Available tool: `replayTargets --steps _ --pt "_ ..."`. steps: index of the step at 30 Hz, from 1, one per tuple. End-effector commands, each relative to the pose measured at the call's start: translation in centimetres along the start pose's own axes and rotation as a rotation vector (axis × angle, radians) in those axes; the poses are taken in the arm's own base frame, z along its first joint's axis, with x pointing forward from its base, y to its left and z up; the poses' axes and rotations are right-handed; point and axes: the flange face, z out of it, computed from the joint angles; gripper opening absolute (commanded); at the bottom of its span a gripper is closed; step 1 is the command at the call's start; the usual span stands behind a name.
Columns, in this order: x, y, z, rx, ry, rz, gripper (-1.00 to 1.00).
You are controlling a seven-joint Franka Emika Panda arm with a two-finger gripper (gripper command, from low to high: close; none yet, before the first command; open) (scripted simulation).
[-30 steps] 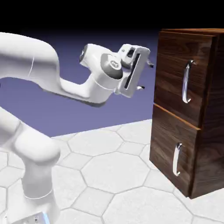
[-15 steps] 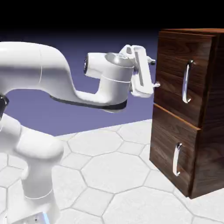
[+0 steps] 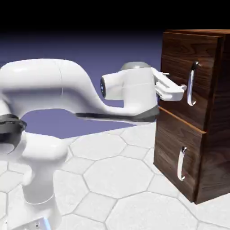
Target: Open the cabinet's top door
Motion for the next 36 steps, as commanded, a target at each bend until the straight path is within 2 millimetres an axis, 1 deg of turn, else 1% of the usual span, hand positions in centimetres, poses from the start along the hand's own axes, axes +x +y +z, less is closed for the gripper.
replayTargets --steps 1,2,3,8,9,10,11,15,19,28,36 --pt "-0.1 -0.6 0.3 -0.008 -0.004 -0.045 0.0" --pt "-0.2 -1.1 0.6 -0.015 -0.007 -0.089 0.0" --pt "-0.2 -1.1 0.6 -0.015 -0.007 -0.089 0.0" --pt "-0.3 -1.1 5.4 -0.015 -0.007 -0.088 0.0" --pt "-0.3 -1.1 5.6 -0.015 -0.007 -0.088 0.0" --pt "-0.3 -1.1 5.6 -0.015 -0.007 -0.088 -1.0" --pt "-0.3 -1.1 5.6 -0.015 -0.007 -0.088 -1.0" --pt "0.5 -0.5 4.0 0.028 -0.053 -0.088 -1.0" --pt "1.1 0.0 2.9 0.06 -0.088 -0.088 -1.0" --pt "2.2 0.9 1.0 0.113 -0.146 -0.087 -1.0" --pt "4.6 2.9 -2.1 0.216 -0.259 -0.085 -1.0"
